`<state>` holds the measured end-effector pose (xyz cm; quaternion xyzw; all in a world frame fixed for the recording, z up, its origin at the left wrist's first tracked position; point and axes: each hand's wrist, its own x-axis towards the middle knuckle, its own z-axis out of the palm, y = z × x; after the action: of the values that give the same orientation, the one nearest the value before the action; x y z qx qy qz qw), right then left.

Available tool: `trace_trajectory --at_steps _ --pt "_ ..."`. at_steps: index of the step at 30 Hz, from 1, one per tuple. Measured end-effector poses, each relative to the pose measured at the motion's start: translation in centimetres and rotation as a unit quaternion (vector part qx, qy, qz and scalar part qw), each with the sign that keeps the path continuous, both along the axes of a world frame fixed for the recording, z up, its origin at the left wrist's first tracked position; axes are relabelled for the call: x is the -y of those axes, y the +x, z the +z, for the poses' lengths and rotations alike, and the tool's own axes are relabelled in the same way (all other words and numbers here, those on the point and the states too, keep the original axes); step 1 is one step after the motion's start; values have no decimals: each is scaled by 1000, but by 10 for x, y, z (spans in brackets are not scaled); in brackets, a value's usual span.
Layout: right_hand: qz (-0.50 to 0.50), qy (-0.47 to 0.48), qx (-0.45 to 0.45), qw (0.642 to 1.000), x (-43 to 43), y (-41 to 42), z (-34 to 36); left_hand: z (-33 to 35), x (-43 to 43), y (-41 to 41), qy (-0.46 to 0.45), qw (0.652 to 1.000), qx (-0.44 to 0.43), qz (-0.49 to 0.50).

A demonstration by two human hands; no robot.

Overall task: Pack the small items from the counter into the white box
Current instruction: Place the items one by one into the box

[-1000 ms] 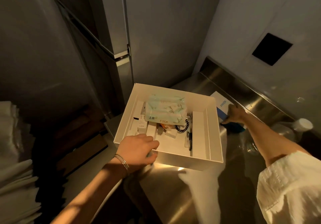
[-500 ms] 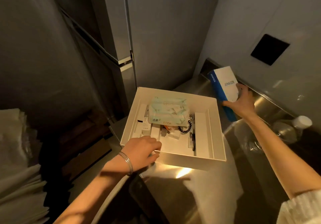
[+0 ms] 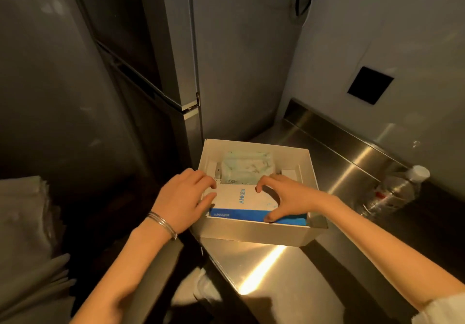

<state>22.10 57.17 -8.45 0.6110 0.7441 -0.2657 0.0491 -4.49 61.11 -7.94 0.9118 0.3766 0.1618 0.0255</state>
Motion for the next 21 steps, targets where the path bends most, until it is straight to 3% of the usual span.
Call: trace_trajectory --at_steps 4,10,13,17,19,21 --pt "25 17 13 999 -17 -13 -26 -16 4 1 -35 999 -6 2" --pt "5 -65 -111 992 -18 -27 -40 -28 3 4 -56 998 -12 -20" --pt "-76 23 -140 987 -5 -2 -17 -33 5 16 -72 995 -30 -60" --pt "-213 223 -78 948 29 72 27 -42 7 39 -97 987 -45 -119" --pt "-290 259 -22 921 44 119 39 -45 8 50 -111 984 -54 -130" --pt "-350 237 71 903 55 161 42 -48 9 59 -114 982 -67 -138"
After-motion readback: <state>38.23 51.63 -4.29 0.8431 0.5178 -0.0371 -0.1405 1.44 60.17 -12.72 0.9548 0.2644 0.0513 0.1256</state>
